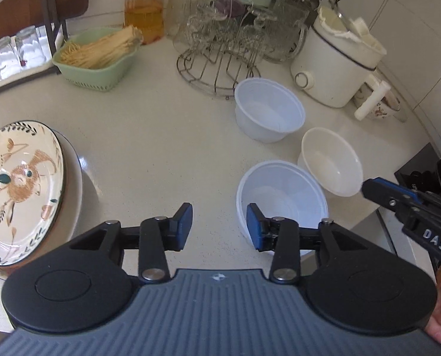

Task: Organize plates and bowls
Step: 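Move both grippers to the rim of the blue-tinted plastic bowl, then close both grippers on the rim of the blue-tinted bowl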

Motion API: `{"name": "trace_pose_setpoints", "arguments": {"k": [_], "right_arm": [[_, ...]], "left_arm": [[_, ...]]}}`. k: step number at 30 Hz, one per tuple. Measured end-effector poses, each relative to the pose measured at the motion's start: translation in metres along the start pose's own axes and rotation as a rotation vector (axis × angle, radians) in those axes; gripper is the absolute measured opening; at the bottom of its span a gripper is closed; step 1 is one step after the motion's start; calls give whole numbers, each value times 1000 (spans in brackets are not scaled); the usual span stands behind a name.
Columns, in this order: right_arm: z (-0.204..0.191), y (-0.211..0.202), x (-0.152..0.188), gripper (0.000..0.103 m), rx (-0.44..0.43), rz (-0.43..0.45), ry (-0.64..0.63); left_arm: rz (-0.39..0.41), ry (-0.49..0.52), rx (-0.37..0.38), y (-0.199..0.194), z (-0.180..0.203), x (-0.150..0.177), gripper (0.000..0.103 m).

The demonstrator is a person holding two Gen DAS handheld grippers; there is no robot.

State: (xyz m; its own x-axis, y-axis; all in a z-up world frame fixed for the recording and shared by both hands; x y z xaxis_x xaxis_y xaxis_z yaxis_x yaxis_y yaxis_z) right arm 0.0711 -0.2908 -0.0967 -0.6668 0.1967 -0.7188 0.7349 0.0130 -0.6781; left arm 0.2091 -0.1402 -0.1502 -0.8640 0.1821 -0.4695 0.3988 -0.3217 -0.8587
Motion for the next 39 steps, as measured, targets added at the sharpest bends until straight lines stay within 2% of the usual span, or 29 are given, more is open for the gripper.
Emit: {"name": "trace_pose_setpoints", "arguments": {"k": [2,3,12,17,19,20,22,23,25,31,39], "right_arm": [[6,3,5,44,4,-12,9],[9,6,7,46,-4,-21,17],[21,40,19,44,-47,-111,34],[18,54,24,33,-54,-143,44],[16,59,25,25,-40,-159,37],[16,61,26,23,-36,-166,34],[15,63,27,18,-46,-169,34],[15,64,27,18,-50,-171,36],[14,64,27,17,-53,-173,31],[15,57,24,17,-88,-168,61],[-5,58,10,17,-151,-150,28]], "left_arm": [[-22,-2,10,10,2,-2,46],[-25,-2,16,13,3,-3,46],[-73,-3,57,41,8,-8,46],[-87,-10,63,50,8,-9,44],[-93,-10,60,53,8,-8,38],[-96,-12,61,54,8,-7,35],[-104,-9,64,56,10,-6,23],[-108,-3,64,57,11,-6,21],[-112,2,71,58,14,-5,15],[-107,-22,61,51,13,-7,15],[-80,-54,14,30,-6,-10,15]]}}
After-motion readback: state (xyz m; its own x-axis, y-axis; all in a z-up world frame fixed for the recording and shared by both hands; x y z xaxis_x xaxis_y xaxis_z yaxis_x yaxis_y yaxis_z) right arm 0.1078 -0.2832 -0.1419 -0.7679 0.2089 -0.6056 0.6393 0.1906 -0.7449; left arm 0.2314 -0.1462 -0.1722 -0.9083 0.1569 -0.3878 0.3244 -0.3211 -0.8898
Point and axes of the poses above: each gripper's, at about its wrist camera, not at the fingertips, and y roughly the way its jaws point, z to its right, x to its underside, the point moved 2 cm from there along y, roughly the way its jaws point, and after that the axes turned 4 degrees about -z, right-handed, at the moved point
